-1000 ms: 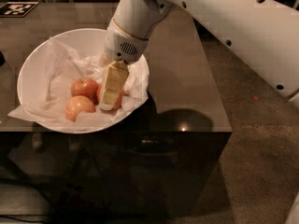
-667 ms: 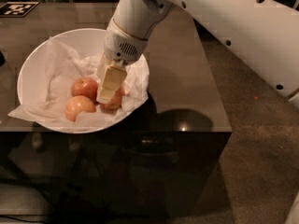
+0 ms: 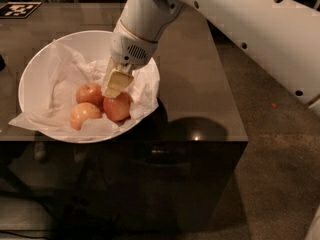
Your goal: Pick apple from white bowl
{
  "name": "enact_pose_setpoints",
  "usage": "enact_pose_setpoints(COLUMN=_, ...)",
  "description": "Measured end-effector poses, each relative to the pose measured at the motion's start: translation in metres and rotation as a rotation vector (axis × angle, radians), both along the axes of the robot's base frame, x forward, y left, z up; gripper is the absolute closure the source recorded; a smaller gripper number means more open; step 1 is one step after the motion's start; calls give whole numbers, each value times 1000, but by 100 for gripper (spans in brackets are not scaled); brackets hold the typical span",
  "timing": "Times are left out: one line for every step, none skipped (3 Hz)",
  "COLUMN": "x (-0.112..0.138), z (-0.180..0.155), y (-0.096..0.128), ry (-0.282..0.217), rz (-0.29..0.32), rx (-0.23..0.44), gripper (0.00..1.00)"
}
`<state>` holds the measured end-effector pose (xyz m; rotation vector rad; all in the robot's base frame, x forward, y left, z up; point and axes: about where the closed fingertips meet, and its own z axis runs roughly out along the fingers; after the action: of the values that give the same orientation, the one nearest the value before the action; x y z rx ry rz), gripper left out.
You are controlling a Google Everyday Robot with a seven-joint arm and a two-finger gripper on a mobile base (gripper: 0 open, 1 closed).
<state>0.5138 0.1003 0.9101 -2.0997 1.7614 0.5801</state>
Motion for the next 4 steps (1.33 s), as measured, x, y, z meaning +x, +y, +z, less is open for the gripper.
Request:
enact_pose_setpoints(x=0, z=0, y=0, ry=0, rz=0, rx=0, gripper=43)
enact_pose_setpoints(x=0, z=0, y=0, ry=0, rz=0, rx=0, gripper=18)
enact_pose_setpoints(x=0, z=0, y=0, ry=0, rz=0, rx=0, gripper=0)
enact_pose_setpoints(x=0, z=0, y=0, ry=0, rz=0, rx=0, gripper=0)
